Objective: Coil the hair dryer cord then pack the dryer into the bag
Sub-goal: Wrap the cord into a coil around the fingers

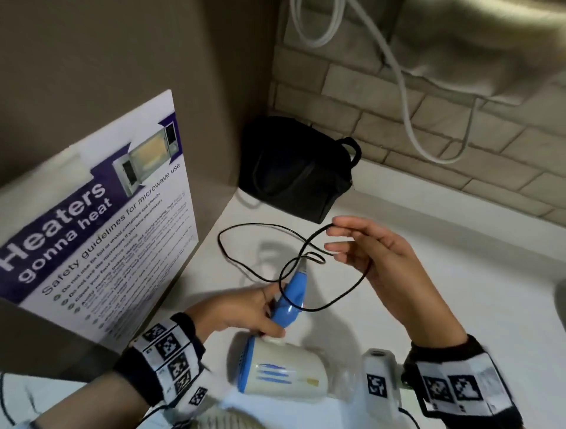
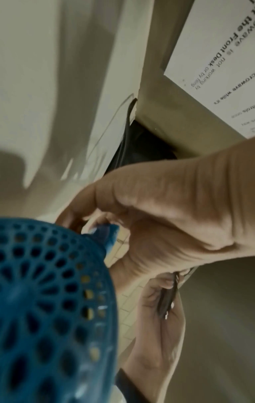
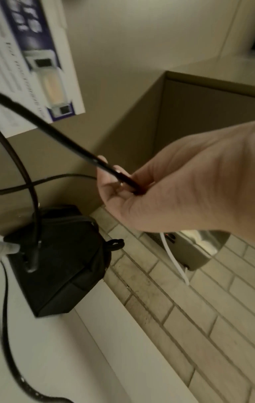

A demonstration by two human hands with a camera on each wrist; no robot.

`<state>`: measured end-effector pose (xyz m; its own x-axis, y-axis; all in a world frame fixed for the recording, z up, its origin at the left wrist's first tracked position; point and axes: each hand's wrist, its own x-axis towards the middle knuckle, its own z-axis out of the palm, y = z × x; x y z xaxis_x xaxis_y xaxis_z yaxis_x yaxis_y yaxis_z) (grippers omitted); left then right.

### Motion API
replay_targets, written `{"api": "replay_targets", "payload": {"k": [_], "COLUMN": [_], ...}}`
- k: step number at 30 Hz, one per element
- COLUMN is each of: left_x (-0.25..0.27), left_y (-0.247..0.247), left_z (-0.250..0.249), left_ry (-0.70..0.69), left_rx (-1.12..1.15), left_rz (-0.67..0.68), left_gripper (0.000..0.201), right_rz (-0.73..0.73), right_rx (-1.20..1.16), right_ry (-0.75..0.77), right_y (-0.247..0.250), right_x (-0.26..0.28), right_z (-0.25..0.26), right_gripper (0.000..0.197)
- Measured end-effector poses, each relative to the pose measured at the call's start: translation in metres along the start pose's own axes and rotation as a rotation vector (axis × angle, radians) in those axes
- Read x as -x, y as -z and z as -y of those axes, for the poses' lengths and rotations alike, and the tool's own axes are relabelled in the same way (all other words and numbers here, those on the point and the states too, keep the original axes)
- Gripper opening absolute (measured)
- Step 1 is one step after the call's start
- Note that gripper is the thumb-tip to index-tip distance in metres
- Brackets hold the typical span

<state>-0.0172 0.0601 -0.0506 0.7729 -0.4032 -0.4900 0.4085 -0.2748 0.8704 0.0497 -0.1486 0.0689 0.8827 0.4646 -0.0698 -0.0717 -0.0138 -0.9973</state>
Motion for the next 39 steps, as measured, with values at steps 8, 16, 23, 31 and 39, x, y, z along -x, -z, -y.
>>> {"api": "replay_targets", "payload": {"k": [8, 16, 23, 31, 39], "left_x": [0.016, 0.046, 0.079, 0.073, 0.059], "left_y": [-0.002, -0.014, -0.027, -0.034, -0.033], "left_z": [-0.036, -0.084, -0.113, -0.115, -0.124], "left_ry": [-0.141, -0.289, -0.422, -0.280, -0.396], "left_rx": [0.056, 0.135, 0.159, 0.422, 0.646], "left_rz": [-0.009, -0.005, 0.084, 0.242, 0.282], "left_gripper": [0.050, 0.012, 0.019, 0.049, 0.048], "right_rz": [0.156, 0.067, -0.003, 0.239, 0.250], "right_rx": [-0.195, 0.009, 0.285, 0.492, 0.313], "right_ry": [0.041, 0.021, -0.069, -0.048, -0.006], "right_y": [-0.010, -0.032, -0.029, -0.030, -0.021], "right_x": [0.005, -0.027, -0.038, -0.013, -0.018], "right_z": [0.034, 0.021, 0.001, 0.009, -0.004], "right_gripper": [0.060, 0.093, 0.070, 0.042, 0.070]}}
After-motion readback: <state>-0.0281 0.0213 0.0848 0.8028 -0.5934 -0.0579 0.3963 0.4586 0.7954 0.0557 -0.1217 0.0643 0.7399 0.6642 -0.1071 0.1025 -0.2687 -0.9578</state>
